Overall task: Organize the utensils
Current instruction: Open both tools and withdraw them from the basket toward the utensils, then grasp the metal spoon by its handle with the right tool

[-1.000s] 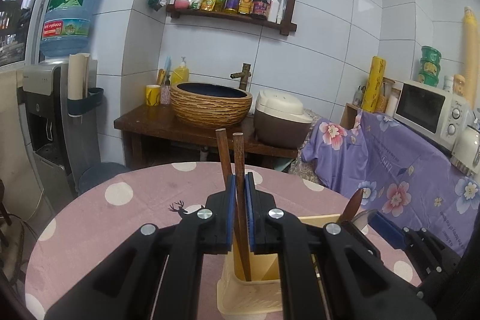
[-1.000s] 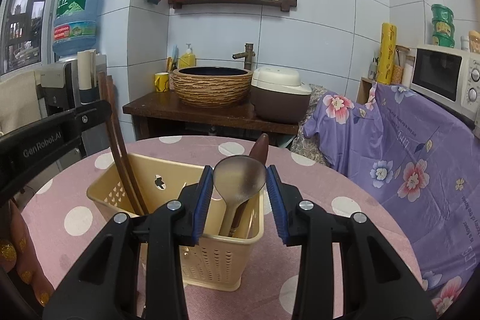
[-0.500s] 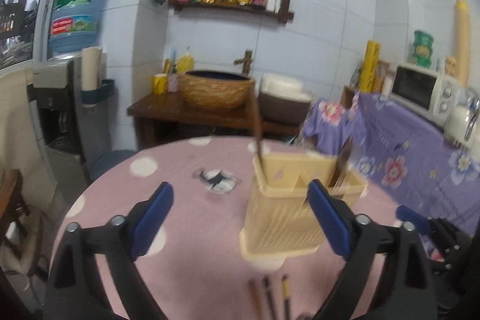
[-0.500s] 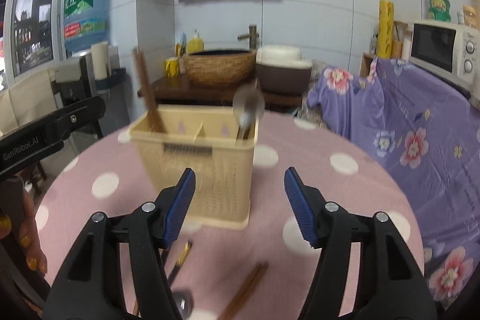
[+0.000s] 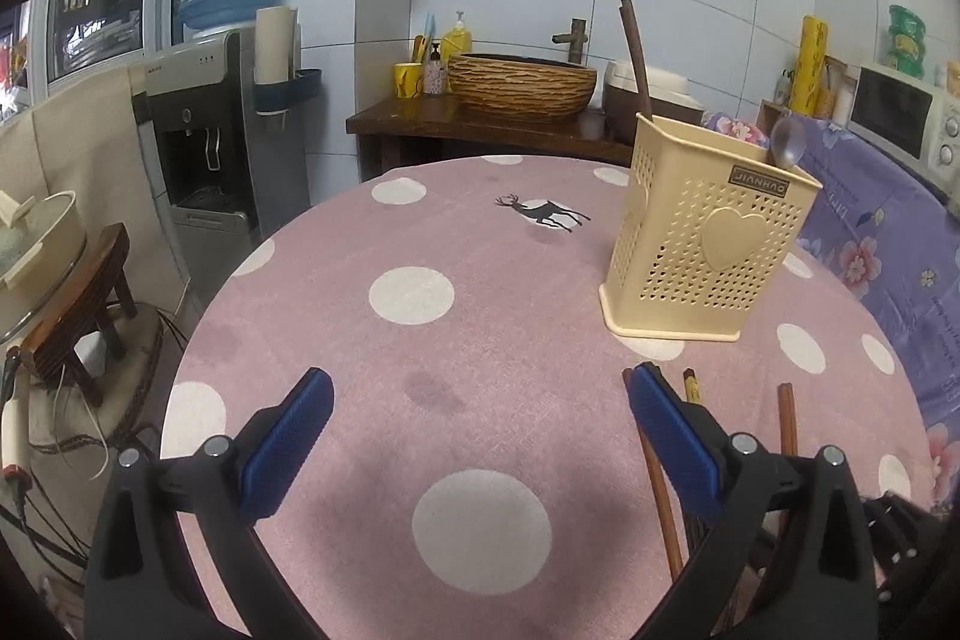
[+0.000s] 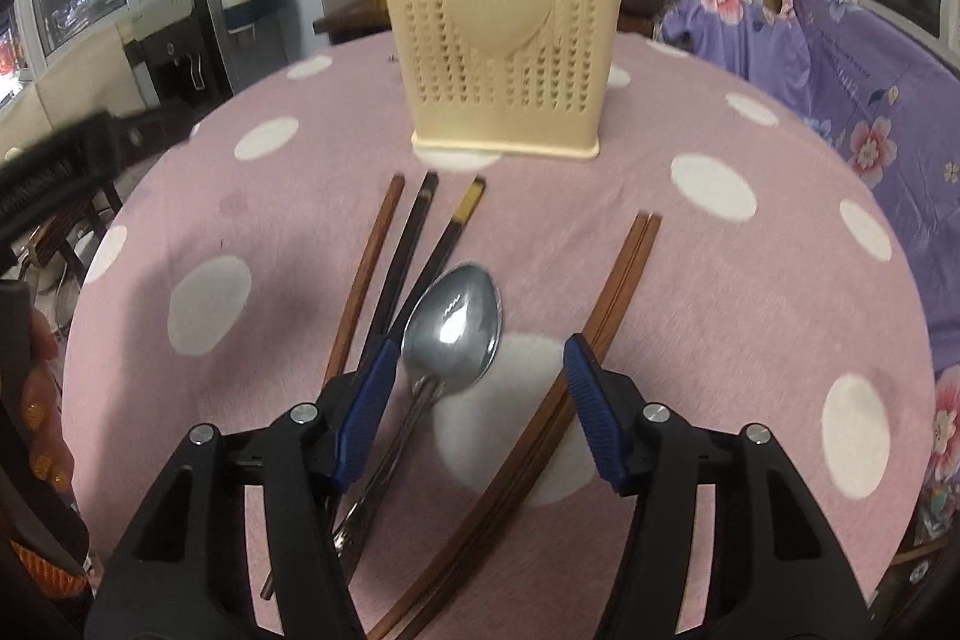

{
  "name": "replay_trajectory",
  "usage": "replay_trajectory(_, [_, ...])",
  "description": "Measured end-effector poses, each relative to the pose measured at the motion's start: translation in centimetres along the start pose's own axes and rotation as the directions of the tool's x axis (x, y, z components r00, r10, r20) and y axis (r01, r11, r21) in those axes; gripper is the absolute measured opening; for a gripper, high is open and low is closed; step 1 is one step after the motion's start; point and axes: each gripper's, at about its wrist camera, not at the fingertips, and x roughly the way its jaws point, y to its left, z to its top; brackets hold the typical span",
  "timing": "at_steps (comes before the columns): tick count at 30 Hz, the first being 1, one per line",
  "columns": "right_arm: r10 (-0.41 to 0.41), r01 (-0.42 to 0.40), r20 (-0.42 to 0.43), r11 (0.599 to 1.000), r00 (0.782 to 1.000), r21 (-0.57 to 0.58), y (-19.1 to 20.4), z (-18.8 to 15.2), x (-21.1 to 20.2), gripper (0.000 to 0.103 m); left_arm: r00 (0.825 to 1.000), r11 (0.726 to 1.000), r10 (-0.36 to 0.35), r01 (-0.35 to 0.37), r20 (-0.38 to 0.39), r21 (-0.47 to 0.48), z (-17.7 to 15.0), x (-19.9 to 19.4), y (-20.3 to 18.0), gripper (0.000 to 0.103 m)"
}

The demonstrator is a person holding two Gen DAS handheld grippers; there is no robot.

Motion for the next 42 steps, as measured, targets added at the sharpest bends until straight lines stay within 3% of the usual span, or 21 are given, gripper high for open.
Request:
replay_trajectory(6, [0.007, -0.009, -0.072, 1.000, 0.997, -0.026, 1.3, -0.9, 0.7, 0.045, 1.000, 1.000, -0.025, 0.025, -0.001, -0.011, -0.3, -0.3, 0.0, 0.098])
replay_trajectory(10, [-0.025, 0.022, -0.069, 0.999, 0.997, -0.042, 1.7, -1.1, 0.8, 0.045, 0.999, 0.999, -0.035, 0.035, -0.003, -0.009, -0.4, -0.4, -0.2, 0.098])
replay_trajectory(14, [-0.025, 0.022, -0.074, 0.999, 0.997, -0.047, 1.2, -1.2, 0.5, 0.036, 0.999, 0.999, -0.043, 0.043, -0.002, -0.015, -0.5, -0.5, -0.2, 0.098])
replay_trajectory(19, [-0.013, 0.012, -0.083, 1.000, 0.996, -0.019, -0.6, -0.9, 0.3, 0.037, 0.999, 0.999, -0.048, 0.048, -0.007, -0.016, -0.7, -0.5, -0.2, 0.098])
replay_trajectory(22, [0.022, -0.021, -0.085, 1.000, 0.996, 0.010, -0.9, -0.7, 0.4, 0.048, 0.999, 0.998, -0.051, 0.051, -0.016, -0.023, -0.8, -0.3, -0.2, 0.098])
replay_trajectory(25, [-0.011, 0.011, -0.076, 1.000, 0.997, -0.005, -0.3, -0.4, 0.9, 0.051, 0.999, 0.999, -0.049, 0.049, -0.016, -0.018, -0.9, -0.4, -0.3, 0.098])
replay_trajectory(39, [-0.082, 0.084, -0.063, 0.996, 0.995, 0.019, 0.4, 2.0, 3.2, 0.050, 0.999, 0.999, -0.046, 0.045, -0.026, -0.020, -0.9, -0.1, 0.1, 0.098])
replay_trajectory(42, [-0.081, 0.082, -0.056, 0.997, 0.995, 0.016, 0.3, 2.0, 3.1, 0.038, 0.999, 0.999, -0.044, 0.043, -0.030, -0.015, -1.0, -0.1, 0.0, 0.098])
